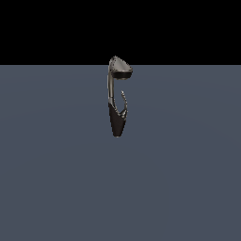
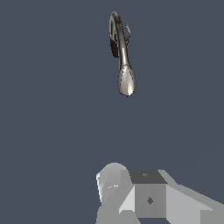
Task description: Turn on the faucet by rotating a designated handle.
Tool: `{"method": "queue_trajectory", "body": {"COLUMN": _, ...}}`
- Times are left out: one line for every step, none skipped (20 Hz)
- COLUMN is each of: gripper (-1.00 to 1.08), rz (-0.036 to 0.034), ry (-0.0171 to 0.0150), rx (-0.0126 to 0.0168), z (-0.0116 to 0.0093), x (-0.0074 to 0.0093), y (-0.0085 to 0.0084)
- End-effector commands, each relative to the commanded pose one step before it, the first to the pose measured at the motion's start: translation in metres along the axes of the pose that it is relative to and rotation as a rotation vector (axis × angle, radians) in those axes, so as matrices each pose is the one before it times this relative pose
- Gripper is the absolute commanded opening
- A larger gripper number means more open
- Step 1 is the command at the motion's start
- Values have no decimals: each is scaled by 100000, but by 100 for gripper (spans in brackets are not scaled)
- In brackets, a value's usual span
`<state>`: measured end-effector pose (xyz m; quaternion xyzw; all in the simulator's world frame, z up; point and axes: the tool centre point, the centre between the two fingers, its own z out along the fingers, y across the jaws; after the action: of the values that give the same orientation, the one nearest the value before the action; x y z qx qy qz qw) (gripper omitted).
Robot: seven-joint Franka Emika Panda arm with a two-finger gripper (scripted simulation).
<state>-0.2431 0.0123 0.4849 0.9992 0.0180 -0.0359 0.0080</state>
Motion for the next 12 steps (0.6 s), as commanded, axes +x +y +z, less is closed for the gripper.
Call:
{"method": "queue_trajectory", "body": {"gripper": -100, "rz": 1566, "ry": -633, "rx": 1191, "z": 94, "x": 571, "y": -120}}
{"method": "queue_trajectory", "body": {"gripper": -100, "rz": 876, "ry": -307, "rx": 653, "z": 42, "x": 310, "y": -66}}
{"method": "queue_trajectory", "body": {"gripper": -100, "rz": 961, "ry": -348, "rx": 713, "z": 50, "x": 342, "y": -75}}
{"method": "queue_trajectory", "body": {"gripper": -100, "rz": 1048, "ry": -392, "rx": 773, "z": 60, "x": 374, "y": -84}}
{"method": "queue_trajectory", "body": {"gripper": -100, "rz": 1147, "ry": -433, "rx": 838, "z": 69, "x": 408, "y": -93}}
{"method": "queue_trajectory", "body": {"gripper": -100, "rz": 1263, "ry": -474, "rx": 911, "z": 79, "x": 447, "y": -102}}
{"method": "queue_trajectory", "body": {"gripper": -100, "rz": 1374, "ry": -517, "rx": 979, "z": 90, "x": 483, "y": -112}}
{"method": "queue_trajectory", "body": {"gripper": -100, "rz": 1485, "ry": -564, "rx": 1045, "z": 103, "x": 521, "y": -122}}
{"method": "queue_trajectory", "body": {"gripper": -100, "rz": 1602, "ry": -613, "rx": 1111, "z": 117, "x": 559, "y": -132}}
{"method": "queue_trajectory", "body": {"gripper": -100, "rz": 1723, "ry": -662, "rx": 1177, "z": 132, "x": 598, "y": -144}}
{"method": "queue_trajectory", "body": {"gripper": -100, "rz": 1845, "ry": -714, "rx": 1240, "z": 149, "x": 637, "y": -156}}
{"method": "queue_trajectory", "body": {"gripper": -100, "rz": 1971, "ry": -767, "rx": 1303, "z": 167, "x": 677, "y": -167}}
